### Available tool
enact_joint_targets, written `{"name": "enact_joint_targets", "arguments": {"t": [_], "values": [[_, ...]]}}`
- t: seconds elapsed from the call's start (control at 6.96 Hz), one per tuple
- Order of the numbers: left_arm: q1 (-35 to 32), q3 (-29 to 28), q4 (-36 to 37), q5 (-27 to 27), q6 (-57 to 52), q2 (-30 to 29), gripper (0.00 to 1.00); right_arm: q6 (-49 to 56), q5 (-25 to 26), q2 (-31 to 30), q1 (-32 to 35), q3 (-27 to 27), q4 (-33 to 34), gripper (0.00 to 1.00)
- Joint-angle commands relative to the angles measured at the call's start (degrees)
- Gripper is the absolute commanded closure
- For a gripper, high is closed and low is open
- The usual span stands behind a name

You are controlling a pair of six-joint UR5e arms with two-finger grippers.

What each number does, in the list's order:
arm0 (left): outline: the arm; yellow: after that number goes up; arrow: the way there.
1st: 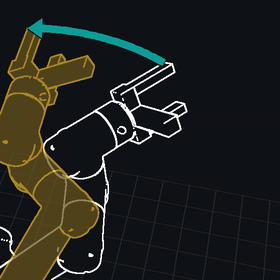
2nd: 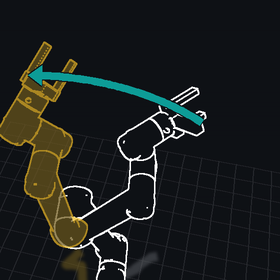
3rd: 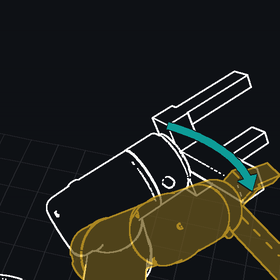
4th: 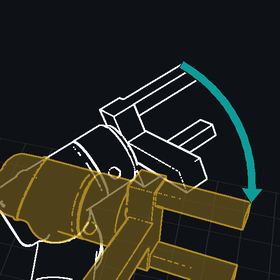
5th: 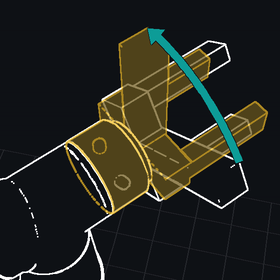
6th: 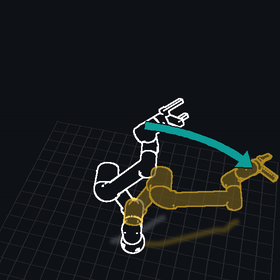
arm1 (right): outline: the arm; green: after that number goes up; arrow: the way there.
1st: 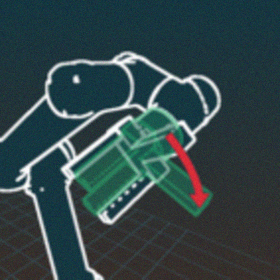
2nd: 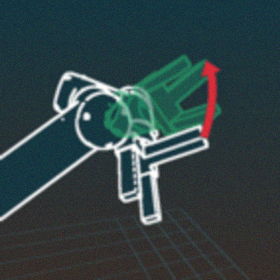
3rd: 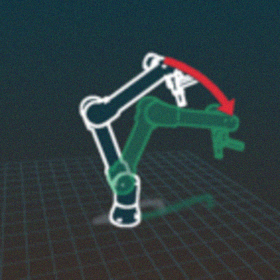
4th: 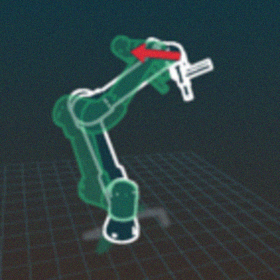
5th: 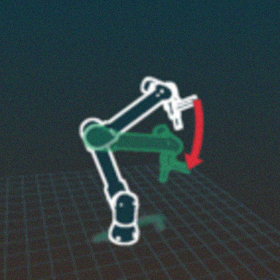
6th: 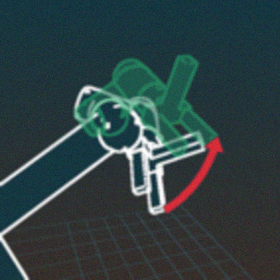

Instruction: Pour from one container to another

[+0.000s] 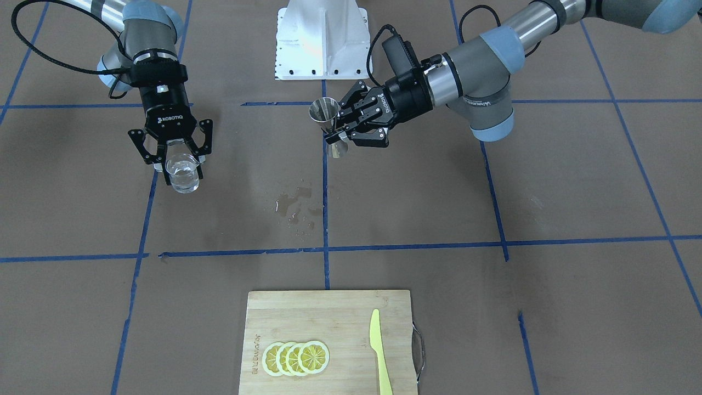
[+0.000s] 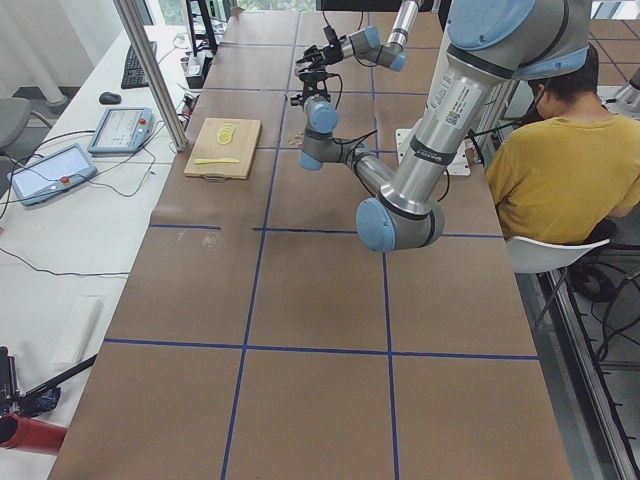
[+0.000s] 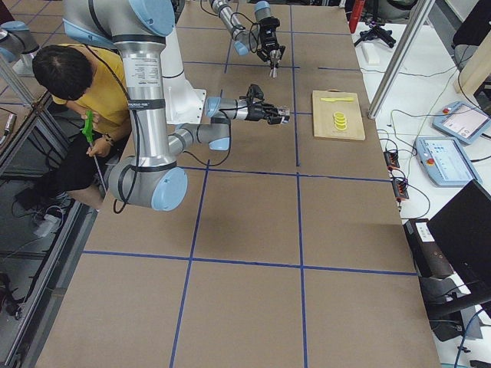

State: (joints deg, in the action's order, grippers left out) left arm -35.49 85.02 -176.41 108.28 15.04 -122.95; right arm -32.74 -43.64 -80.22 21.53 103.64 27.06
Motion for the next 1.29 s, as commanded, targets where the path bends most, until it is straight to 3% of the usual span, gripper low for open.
{"name": "enact_joint_targets", "arguments": {"t": [0.0, 0.14, 0.57, 1.15], "values": [[0.1, 0.0, 0.0, 0.0, -0.1, 0.6, 1.0, 0.0, -2.6, 4.1, 1.0, 11.6, 18.0, 1.0], [0.1, -0.1, 0.0, 0.0, -0.1, 0.6, 1.0, 0.0, -2.9, 5.0, 0.6, 13.9, 22.2, 1.0], [0.2, -0.4, 0.1, -0.1, -0.1, 0.6, 1.0, -0.5, -2.9, 15.4, 0.6, 15.4, 38.8, 1.0], [0.2, -0.4, 0.2, -0.1, 0.0, 0.6, 1.0, 0.3, -3.5, 19.4, 0.3, 15.9, 51.2, 1.0]]}}
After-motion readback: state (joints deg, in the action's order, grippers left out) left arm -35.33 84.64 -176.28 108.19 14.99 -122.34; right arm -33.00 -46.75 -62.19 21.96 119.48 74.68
